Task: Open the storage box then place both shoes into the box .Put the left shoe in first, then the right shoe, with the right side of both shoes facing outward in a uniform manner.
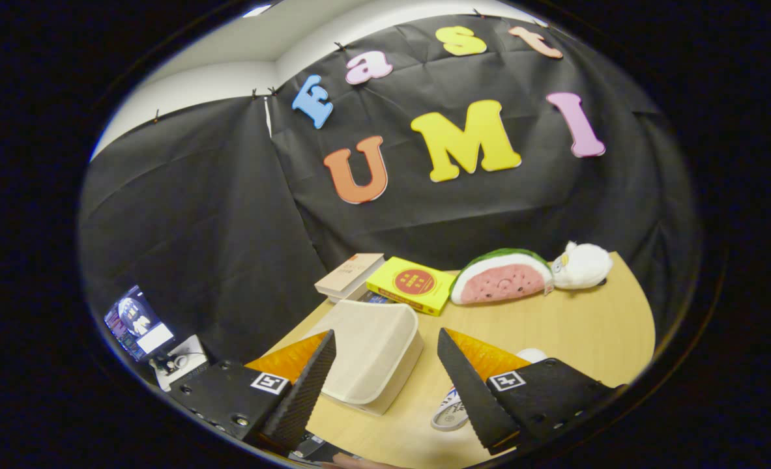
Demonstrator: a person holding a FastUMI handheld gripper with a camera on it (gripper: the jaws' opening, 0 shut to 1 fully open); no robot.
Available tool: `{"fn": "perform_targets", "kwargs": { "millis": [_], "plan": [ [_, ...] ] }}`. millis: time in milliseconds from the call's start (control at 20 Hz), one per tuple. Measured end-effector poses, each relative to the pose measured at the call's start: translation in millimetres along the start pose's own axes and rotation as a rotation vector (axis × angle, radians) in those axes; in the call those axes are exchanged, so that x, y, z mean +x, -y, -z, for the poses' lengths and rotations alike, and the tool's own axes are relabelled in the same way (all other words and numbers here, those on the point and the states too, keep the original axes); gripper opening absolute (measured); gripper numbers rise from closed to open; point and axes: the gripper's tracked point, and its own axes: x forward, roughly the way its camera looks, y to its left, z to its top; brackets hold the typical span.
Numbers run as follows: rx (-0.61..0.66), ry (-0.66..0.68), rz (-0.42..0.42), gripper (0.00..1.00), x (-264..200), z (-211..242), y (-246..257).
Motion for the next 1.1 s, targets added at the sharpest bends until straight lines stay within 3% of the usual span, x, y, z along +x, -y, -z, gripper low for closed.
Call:
{"fn": "perform_targets", "kwargs": {
  "millis": [450,800,850,950,1100],
  "plan": [
    [0.323,-0.342,-0.293,0.95,132,55,25],
    [0.675,-0.530,-0.631,0.95,159,90,10],
    [0.704,-0.546,-0.637,0.95,160,94,12],
    [0.762,-0.548,-0.688,0.74,159,90,8],
    [0.756,-0.533,-0.662,0.43,153,88,15]
  ]
}}
